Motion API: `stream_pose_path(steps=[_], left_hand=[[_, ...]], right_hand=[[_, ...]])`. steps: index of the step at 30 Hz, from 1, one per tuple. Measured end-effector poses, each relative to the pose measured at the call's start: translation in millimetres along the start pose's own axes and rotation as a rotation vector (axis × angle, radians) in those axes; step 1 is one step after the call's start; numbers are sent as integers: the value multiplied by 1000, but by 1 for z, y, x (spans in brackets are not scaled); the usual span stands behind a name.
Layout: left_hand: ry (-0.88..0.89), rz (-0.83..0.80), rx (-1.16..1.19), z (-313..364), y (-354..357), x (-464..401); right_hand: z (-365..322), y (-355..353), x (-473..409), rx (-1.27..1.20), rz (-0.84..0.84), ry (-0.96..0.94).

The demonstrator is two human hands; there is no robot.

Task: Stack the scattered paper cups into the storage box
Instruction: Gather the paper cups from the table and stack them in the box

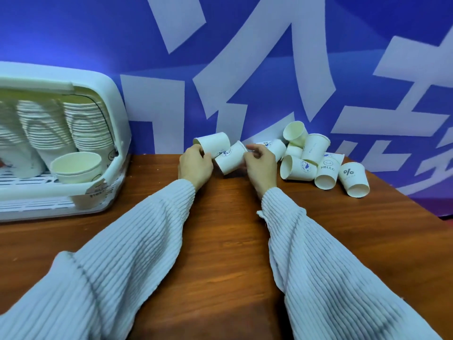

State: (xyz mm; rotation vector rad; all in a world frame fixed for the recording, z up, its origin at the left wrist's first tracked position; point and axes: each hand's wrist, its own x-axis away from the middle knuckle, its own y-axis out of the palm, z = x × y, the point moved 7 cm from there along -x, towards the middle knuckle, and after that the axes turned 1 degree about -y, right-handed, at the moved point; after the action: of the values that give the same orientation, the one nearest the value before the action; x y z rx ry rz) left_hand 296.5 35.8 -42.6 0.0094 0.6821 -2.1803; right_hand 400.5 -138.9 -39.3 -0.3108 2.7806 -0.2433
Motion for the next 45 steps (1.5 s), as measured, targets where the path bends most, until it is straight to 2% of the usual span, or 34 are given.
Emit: stream_pose_path(steps=[5,9,16,21,23,26,30,33,37,40,43,45], left_hand=[[87,72,-73,32,-65,27],[134,150,-102,43,-140,41],[149,344,-220,26,-271,62],[131,408,-232,7,-338,78],[145,437,-200,-2,-357,80],[163,453,-198,-16,-372,87],[251,421,-308,-27,-367,93],[331,421,-339,-22,-362,90],[448,328,-464,-10,-337,83],[500,194,-632,-9,-308,76],[429,-24,-928,-28,-272,71],[363,-125,-994,-46,-255,72]], right_hand=[[-56,-13,30,-23,24,-90],[-101,-4,57,11,-18,-176],[-168,77,113,8,-199,-357],[-207,138,144,59,-261,-493],[-215,160,153,129,-321,-543],[-215,191,161,389,-376,-635],[-185,226,172,782,-582,-655],[-171,232,185,824,-678,-647],[-180,204,181,630,-464,-680],[-179,185,174,559,-401,-659],[-173,169,171,533,-386,-628],[-166,156,169,521,-367,-605]])
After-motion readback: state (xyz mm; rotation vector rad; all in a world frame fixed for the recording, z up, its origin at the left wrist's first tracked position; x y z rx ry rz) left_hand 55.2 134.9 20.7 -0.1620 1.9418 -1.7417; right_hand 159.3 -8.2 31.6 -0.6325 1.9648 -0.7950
